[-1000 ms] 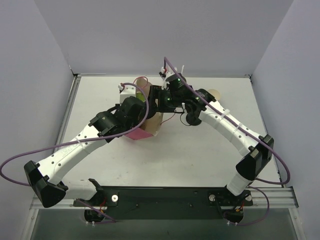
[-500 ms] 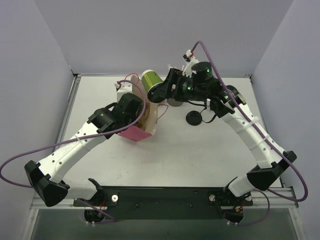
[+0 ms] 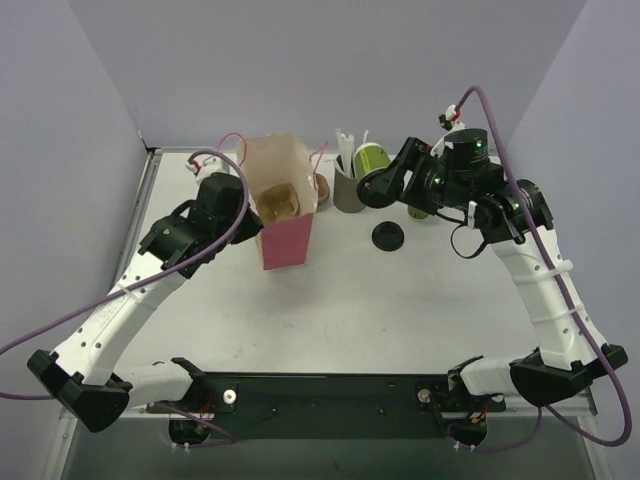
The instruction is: Pack the takeout coffee
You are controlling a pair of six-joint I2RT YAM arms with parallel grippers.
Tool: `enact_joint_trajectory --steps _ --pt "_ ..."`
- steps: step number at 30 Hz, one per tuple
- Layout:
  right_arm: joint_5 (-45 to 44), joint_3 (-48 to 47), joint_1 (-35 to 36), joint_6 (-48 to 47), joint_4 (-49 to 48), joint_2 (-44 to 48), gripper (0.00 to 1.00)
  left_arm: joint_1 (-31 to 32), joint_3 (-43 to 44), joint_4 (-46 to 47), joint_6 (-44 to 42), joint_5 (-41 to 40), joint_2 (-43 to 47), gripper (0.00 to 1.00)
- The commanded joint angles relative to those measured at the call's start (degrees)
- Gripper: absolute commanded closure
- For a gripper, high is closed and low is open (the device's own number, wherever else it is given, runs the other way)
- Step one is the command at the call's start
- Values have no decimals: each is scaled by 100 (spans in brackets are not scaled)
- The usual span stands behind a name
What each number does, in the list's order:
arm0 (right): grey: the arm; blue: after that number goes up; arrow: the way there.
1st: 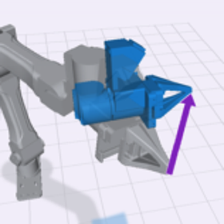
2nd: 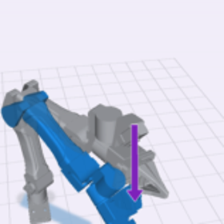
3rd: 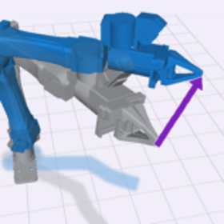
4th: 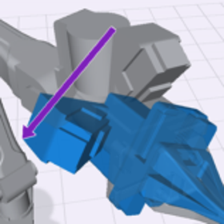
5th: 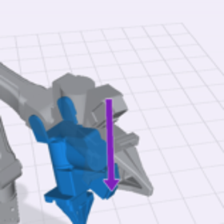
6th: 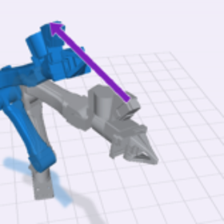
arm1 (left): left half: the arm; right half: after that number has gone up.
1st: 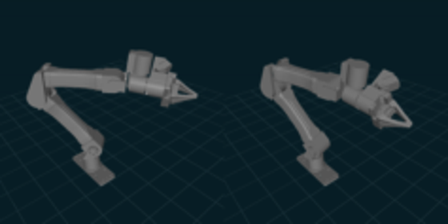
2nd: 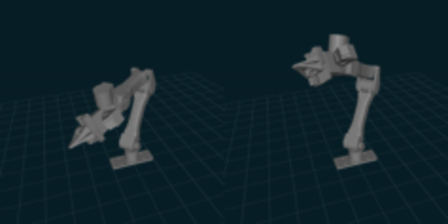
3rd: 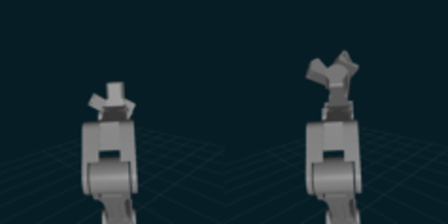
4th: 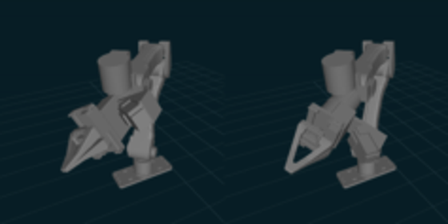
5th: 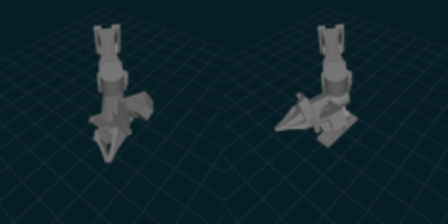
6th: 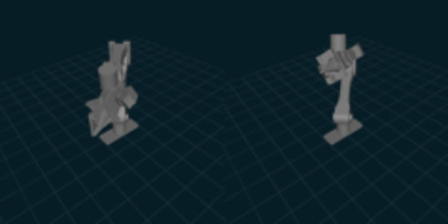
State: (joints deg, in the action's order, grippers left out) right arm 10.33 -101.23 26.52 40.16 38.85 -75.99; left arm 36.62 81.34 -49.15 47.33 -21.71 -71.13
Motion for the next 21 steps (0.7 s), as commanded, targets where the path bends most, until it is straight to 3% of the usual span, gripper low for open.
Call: enact_joint_trajectory --steps 1,5,9,13,21 --pt "215 322 -24 -184 1220 -285 77 -296 -301 28 717 457 671 100" --pt "400 666 2 -439 1861 -653 77 -305 -1311 -191 645 950 513 100" --pt "584 1042 63 -720 2241 -1076 77 -313 -1647 54 558 977 626 100" --pt "804 1464 107 -808 2224 -1366 77 -322 -1420 -7 304 897 627 100" --pt "901 1405 108 -922 2355 -2130 75 -340 -532 -332 -75 950 434 100"
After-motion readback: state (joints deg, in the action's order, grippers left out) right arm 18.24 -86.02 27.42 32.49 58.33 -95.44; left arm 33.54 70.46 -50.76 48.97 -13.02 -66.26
